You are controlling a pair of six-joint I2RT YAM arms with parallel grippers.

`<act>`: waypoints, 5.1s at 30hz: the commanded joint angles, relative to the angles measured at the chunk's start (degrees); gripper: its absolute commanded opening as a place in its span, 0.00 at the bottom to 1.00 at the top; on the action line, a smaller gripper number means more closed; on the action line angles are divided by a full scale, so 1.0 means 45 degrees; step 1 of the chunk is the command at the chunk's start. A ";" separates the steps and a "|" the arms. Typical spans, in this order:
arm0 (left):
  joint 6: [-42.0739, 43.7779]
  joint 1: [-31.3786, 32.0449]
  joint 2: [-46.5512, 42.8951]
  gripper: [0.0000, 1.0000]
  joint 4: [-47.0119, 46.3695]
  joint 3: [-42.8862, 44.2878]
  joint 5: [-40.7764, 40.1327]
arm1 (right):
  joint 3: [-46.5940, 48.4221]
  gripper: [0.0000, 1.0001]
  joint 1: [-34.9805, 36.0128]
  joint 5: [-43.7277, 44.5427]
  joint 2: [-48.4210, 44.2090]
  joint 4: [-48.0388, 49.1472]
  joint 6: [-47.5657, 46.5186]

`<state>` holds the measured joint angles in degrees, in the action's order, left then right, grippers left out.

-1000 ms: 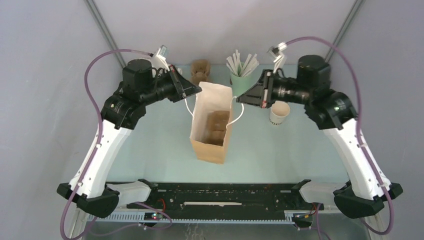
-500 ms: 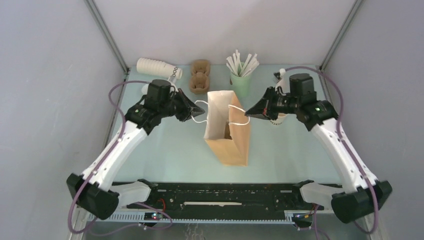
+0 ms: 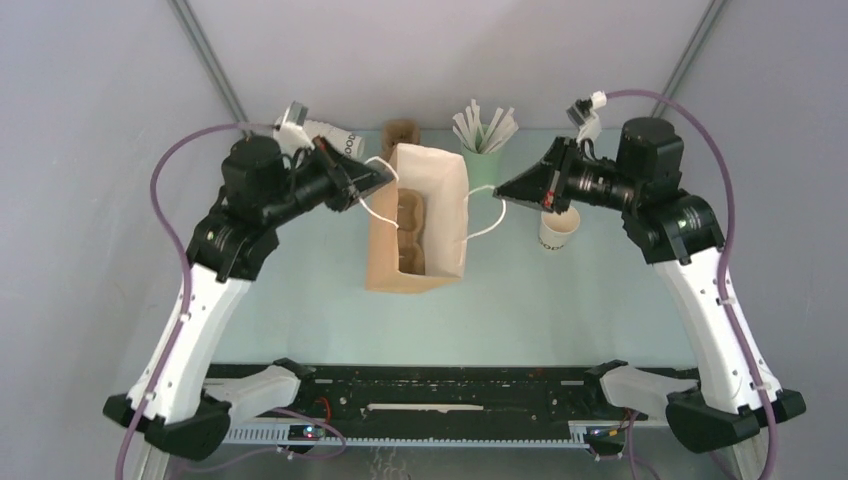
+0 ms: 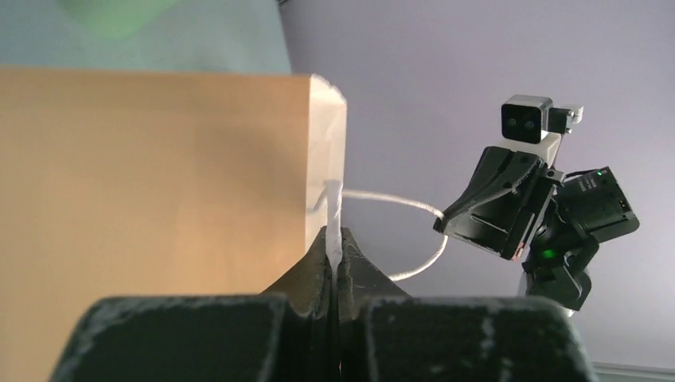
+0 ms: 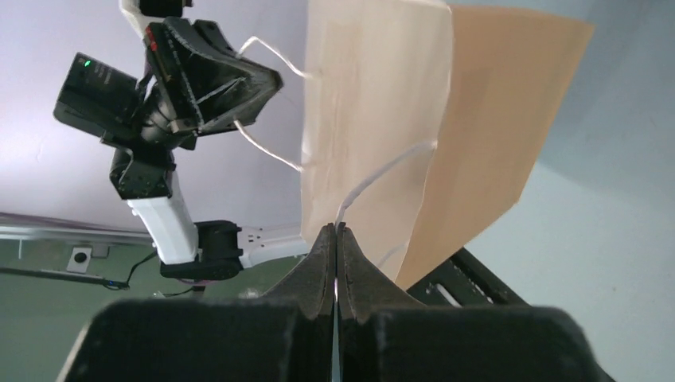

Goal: Pack the takeout coffee

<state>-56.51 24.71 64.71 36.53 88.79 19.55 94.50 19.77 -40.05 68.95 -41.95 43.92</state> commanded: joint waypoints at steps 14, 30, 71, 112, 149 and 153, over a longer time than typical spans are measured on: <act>0.1575 -0.1461 -0.0941 0.00 0.1835 -0.1571 -0.1283 | -0.2016 0.05 0.0322 0.0180 0.1307 0.1004 -0.1042; 0.5346 -0.7415 -0.2569 0.00 0.1935 -0.3567 -0.2258 | -0.1965 0.71 -0.1134 0.0033 0.0523 -0.0959 -0.2581; 0.5326 -0.9801 -0.3974 0.83 0.5222 -0.2038 -0.6196 | -0.3304 0.72 0.0147 -0.0044 0.0073 -0.1146 -0.3960; 0.7564 0.1212 0.7301 0.80 0.2558 -0.3225 -0.8024 | -0.3632 0.74 -0.0795 0.1083 -0.0232 -0.2023 -0.4816; 0.9652 -0.2508 1.4501 0.60 0.4559 0.8087 -1.2391 | -0.3675 0.72 -0.0389 0.1226 0.1006 -0.2640 -0.5113; 1.0554 -0.2959 1.4703 0.60 0.3838 0.8080 -1.2380 | -0.3684 0.71 -0.0355 0.1117 0.1473 -0.2669 -0.5083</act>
<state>-14.41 13.23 131.02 54.68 121.51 -31.70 77.93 17.69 -34.35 74.15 -53.60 22.31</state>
